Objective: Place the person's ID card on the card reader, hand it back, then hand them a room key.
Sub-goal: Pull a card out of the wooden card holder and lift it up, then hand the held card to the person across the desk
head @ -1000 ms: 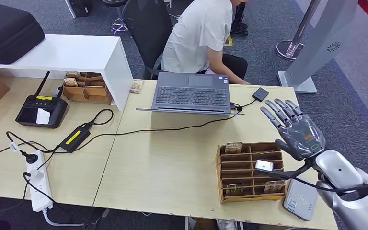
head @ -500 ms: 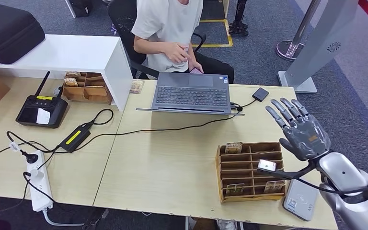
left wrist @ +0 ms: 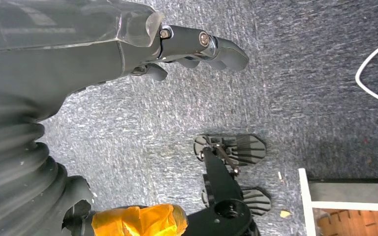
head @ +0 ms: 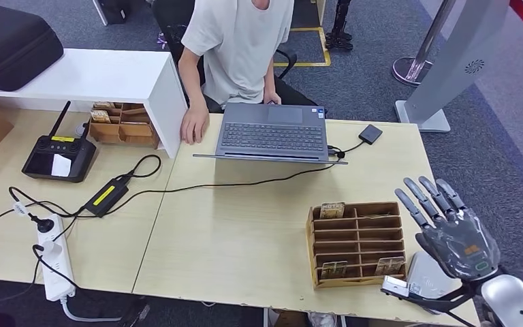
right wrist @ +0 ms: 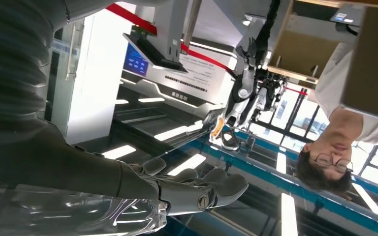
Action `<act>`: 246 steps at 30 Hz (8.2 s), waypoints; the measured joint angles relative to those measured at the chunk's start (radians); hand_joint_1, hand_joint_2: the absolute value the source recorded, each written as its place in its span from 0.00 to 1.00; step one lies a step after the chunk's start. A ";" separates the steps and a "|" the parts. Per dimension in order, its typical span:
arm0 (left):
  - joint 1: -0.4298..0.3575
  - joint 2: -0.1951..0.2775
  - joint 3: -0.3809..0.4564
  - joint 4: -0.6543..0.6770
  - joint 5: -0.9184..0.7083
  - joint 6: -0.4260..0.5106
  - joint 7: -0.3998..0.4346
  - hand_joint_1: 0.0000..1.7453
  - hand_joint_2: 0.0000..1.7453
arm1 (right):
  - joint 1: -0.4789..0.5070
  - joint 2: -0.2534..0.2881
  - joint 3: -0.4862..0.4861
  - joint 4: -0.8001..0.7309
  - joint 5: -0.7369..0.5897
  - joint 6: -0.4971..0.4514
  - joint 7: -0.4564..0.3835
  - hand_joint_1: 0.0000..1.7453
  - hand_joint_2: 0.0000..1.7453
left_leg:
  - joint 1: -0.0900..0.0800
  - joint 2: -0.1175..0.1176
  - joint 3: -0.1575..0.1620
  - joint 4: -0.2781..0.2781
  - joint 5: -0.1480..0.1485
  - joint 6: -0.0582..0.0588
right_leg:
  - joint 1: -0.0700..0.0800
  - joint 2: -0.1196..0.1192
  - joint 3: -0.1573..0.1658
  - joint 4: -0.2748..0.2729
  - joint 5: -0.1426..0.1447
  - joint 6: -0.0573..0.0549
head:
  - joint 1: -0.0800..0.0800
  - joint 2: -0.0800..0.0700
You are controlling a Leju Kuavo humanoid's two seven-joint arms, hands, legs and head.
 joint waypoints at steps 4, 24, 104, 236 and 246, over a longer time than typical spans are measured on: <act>0.002 0.001 0.003 0.000 0.000 -0.001 0.000 0.00 1.00 | 0.012 -0.023 -0.015 -0.023 -0.045 0.064 -0.025 0.00 1.00 | 0.000 0.000 0.000 0.000 0.000 0.000 | 0.000 0.000 0.000 0.000 0.000 0.000 | 0.000 0.000; 0.002 0.001 0.006 0.000 -0.016 -0.006 -0.001 0.00 1.00 | -0.146 -0.045 0.063 0.024 -0.142 0.206 -0.109 0.00 1.00 | 0.000 0.000 0.000 0.000 0.000 0.000 | 0.000 0.000 0.001 0.000 0.000 0.000 | 0.000 0.000; -0.009 -0.004 0.029 0.000 -0.066 -0.017 0.000 0.00 1.00 | -0.342 0.081 0.275 0.345 -0.219 0.163 -0.094 1.00 1.00 | 0.000 -0.001 0.000 0.000 0.001 0.000 | 0.000 0.000 0.001 0.000 0.000 0.000 | 0.000 0.000; -0.139 -0.091 -0.045 0.000 -0.201 0.043 0.145 0.00 1.00 | -0.628 0.454 0.130 0.676 0.243 -0.289 0.135 0.00 1.00 | 0.000 -0.002 -0.001 0.001 0.006 -0.001 | 0.000 -0.001 0.000 0.000 0.004 0.000 | 0.000 0.000; -0.108 -0.072 -0.045 0.000 -0.195 0.016 0.122 0.00 1.00 | -0.602 0.288 0.015 0.777 0.239 -0.289 0.156 0.00 1.00 | 0.000 -0.006 -0.002 0.002 0.006 0.000 | 0.000 -0.005 0.000 0.000 0.005 0.000 | 0.000 0.000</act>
